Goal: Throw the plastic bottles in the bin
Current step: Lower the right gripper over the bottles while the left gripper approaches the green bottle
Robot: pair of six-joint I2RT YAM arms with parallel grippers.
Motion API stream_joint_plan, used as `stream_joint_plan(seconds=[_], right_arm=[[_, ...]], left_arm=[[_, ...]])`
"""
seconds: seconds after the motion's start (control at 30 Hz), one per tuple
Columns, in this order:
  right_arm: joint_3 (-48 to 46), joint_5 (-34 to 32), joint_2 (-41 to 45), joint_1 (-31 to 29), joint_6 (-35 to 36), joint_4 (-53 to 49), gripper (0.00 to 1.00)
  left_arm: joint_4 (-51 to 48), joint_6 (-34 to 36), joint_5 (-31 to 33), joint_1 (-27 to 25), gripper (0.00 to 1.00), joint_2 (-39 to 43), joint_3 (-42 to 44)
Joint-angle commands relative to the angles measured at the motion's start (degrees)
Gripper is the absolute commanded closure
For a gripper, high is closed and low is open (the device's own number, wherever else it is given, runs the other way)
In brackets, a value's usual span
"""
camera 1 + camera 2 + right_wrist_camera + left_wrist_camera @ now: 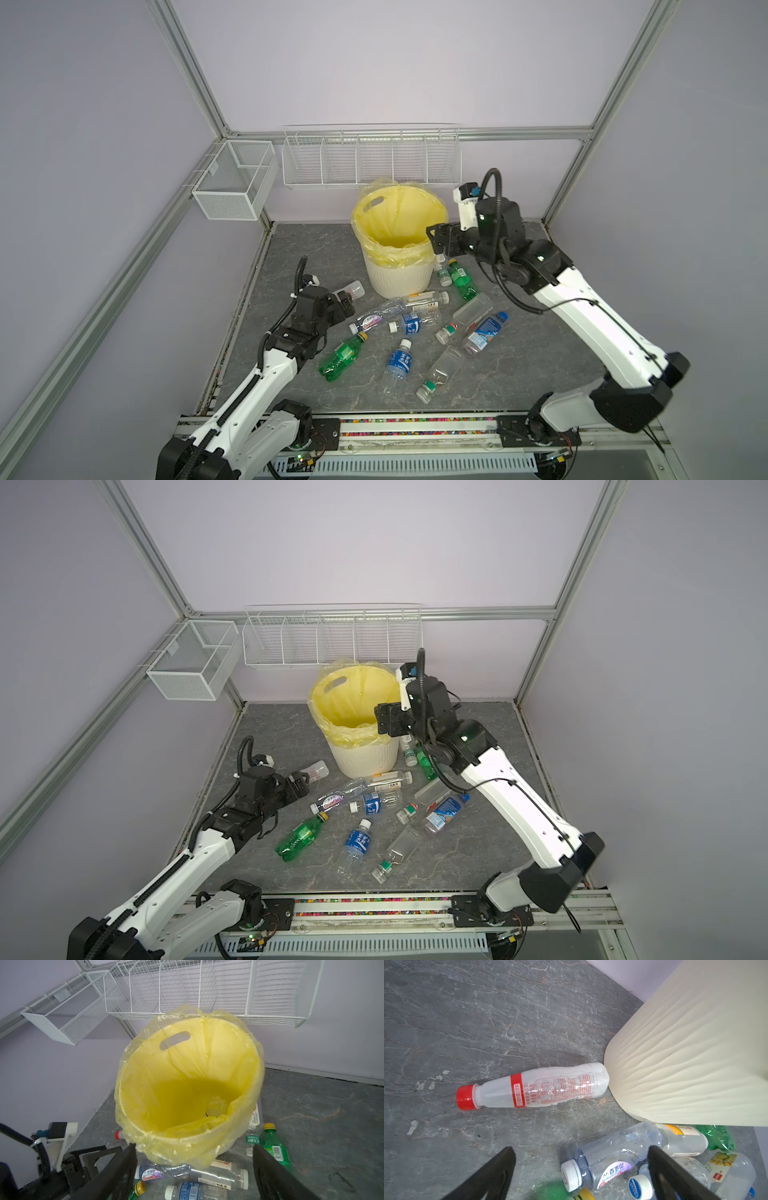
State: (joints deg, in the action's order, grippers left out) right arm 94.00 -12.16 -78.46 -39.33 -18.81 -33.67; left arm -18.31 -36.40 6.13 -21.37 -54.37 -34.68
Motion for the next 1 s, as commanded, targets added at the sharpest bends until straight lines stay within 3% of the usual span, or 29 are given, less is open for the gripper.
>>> stream_joint_plan(seconds=[0.0, 0.27, 0.53, 0.77, 0.97], right_arm=[[-6.48, -1.05, 6.12, 0.75, 0.03, 3.8, 0.12], [-20.69, 0.01, 15.53, 1.57, -2.43, 1.15, 0.12], [-30.42, 2.27, 19.76, 1.72, -4.61, -0.04, 0.12], [-36.15, 3.47, 22.41, 1.79, -5.17, -0.12, 0.11], [-39.06, 4.52, 23.78, 1.77, -5.82, 0.36, 0.11]], left_arm=[[-0.35, -0.62, -1.15, 0.31, 0.01, -0.49, -0.71], [-3.68, 0.77, -3.3, 0.36, 0.01, -2.45, -2.01], [-11.61, 4.85, -7.8, -0.32, 0.01, -2.18, -4.76], [-19.61, 6.11, -3.46, -5.26, 0.01, -1.72, -5.97], [-22.63, 0.98, -1.73, -10.29, 0.01, -3.54, -5.76]])
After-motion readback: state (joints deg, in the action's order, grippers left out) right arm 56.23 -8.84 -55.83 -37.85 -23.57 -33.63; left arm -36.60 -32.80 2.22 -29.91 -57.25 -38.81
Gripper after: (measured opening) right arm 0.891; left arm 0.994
